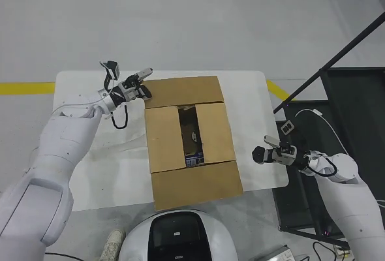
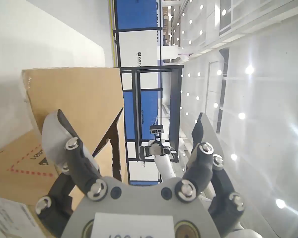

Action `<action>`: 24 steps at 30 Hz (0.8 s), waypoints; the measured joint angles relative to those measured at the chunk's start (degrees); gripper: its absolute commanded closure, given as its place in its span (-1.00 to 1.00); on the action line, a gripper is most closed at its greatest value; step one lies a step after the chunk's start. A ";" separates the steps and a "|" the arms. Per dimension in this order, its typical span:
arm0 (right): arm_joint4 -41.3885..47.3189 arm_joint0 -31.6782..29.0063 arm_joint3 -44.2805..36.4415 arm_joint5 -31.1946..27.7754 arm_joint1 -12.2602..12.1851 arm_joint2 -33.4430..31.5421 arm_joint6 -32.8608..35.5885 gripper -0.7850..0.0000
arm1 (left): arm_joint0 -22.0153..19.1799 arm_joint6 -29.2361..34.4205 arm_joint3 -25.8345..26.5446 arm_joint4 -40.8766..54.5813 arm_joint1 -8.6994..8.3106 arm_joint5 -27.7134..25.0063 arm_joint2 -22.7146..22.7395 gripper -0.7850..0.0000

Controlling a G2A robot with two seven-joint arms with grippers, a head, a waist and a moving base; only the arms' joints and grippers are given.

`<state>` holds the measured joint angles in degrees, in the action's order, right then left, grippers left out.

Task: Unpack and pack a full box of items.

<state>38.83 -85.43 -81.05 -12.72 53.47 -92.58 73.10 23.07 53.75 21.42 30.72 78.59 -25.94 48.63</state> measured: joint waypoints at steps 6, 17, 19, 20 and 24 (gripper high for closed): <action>0.00 0.00 0.00 0.00 0.00 0.00 0.00 -1.00 | -1.46 -3.51 -2.80 -7.60 0.92 1.02 -2.63 -1.00; 0.00 0.00 0.00 0.00 0.00 0.00 0.00 -1.00 | -2.33 -6.37 -5.12 -16.03 1.64 -1.23 -4.61 -1.00; 0.00 0.00 0.00 0.00 0.00 0.00 0.00 -1.00 | -2.66 -6.23 -5.91 -12.68 1.22 -3.11 -2.58 -1.00; 0.00 0.00 0.00 0.00 0.00 0.00 0.00 -1.00 | -2.68 -5.79 -6.12 -10.74 0.98 -4.13 -1.49 -1.00; -0.80 0.01 -0.81 0.16 0.03 0.28 -0.95 -1.00 | -2.05 -0.87 -5.79 -3.39 -0.65 -9.82 3.01 -1.00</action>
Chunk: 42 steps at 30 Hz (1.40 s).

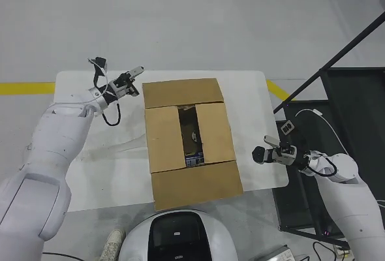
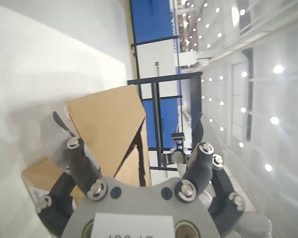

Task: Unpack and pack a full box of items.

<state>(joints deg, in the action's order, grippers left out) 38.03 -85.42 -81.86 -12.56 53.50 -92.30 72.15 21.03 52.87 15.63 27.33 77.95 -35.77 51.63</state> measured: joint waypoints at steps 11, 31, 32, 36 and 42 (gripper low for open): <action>-8.07 2.45 -11.56 6.04 0.48 4.45 -11.28 -1.00 | 9.01 22.79 16.72 12.10 -8.00 7.06 12.25 -1.00; -25.76 13.55 -15.92 17.02 3.46 26.18 -24.60 -1.00 | 36.90 35.12 58.61 8.16 -22.74 20.04 21.52 -1.00; -25.78 13.52 -15.94 17.02 3.45 26.14 -24.61 -1.00 | 36.65 35.12 58.04 9.17 -23.16 19.59 21.43 -1.00; -25.82 13.51 -15.96 17.01 3.44 26.13 -24.62 -1.00 | 36.36 35.12 57.33 10.47 -23.56 19.46 21.59 -1.00; -25.82 13.51 -15.96 17.01 3.44 26.13 -24.62 -1.00 | 36.38 35.13 57.38 10.37 -23.54 19.48 21.59 -1.00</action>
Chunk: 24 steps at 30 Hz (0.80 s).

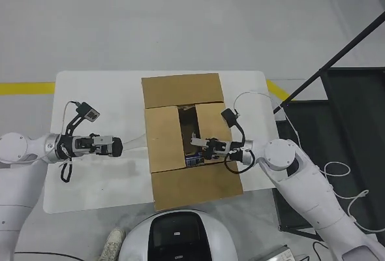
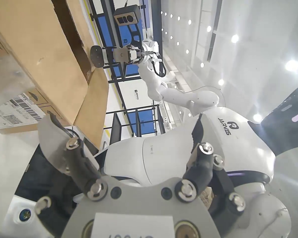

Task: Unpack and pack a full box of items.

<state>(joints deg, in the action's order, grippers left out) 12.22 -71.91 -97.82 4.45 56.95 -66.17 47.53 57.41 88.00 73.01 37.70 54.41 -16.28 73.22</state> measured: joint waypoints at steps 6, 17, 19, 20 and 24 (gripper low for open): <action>0.61 -0.18 -0.23 -0.40 0.13 0.30 -0.44 -1.00 | 0.49 -0.90 0.48 -0.88 0.04 0.18 -0.44 -1.00; 0.38 8.38 7.18 -6.06 2.48 8.45 2.18 -1.00 | -0.49 -12.71 3.28 -13.38 -0.07 -0.54 -1.23 -1.00; 0.11 9.76 9.42 -6.70 3.07 10.19 1.72 -1.00 | -0.52 -12.67 2.56 -13.03 -0.20 -0.58 -0.61 -1.00; 0.11 10.30 10.17 -6.85 3.31 10.90 1.75 -1.00 | -0.48 -12.61 2.31 -12.50 -0.25 -0.55 -0.31 -1.00; 0.41 12.60 12.25 -7.24 4.42 14.10 2.82 -1.00 | -0.11 -12.35 1.99 -10.54 -0.39 -0.95 0.64 -1.00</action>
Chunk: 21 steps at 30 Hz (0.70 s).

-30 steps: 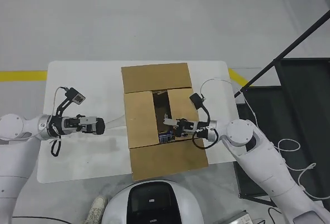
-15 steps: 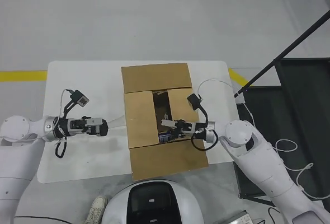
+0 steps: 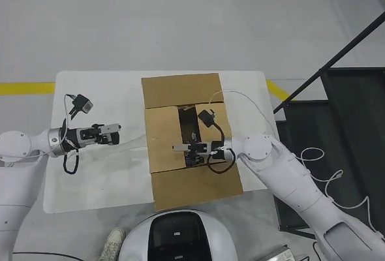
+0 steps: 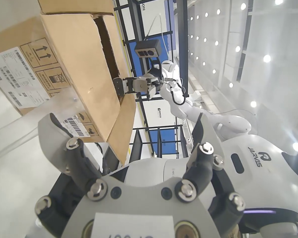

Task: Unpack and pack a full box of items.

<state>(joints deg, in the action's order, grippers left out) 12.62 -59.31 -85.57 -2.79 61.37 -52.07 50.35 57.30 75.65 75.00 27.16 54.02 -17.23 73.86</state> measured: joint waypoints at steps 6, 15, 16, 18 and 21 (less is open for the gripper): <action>1.37 3.50 0.57 -0.38 1.58 3.39 1.53 -1.00 | -0.10 -0.59 -0.14 1.07 -0.12 0.11 0.79 -1.00; 4.30 5.27 -6.47 -2.39 2.56 3.89 2.57 -1.00 | -0.98 -3.90 1.35 3.91 -0.25 -0.43 3.22 -1.00; 4.37 5.55 -7.04 -2.49 2.78 4.43 2.44 -1.00 | -1.01 -4.31 1.51 4.34 -0.25 -0.54 3.46 -1.00; 4.73 6.37 -7.66 -2.56 3.51 6.17 1.63 -1.00 | -1.09 -4.90 1.96 5.06 -0.23 -0.72 3.79 -1.00; 4.95 8.03 -7.19 -2.43 5.18 10.28 -0.22 -1.00 | -1.27 -4.95 2.67 5.87 -0.13 -0.74 3.61 -1.00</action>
<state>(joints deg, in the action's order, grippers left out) 17.57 -51.28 -92.77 -5.23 66.55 -41.79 50.13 56.02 70.70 77.67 33.02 53.89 -17.98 77.47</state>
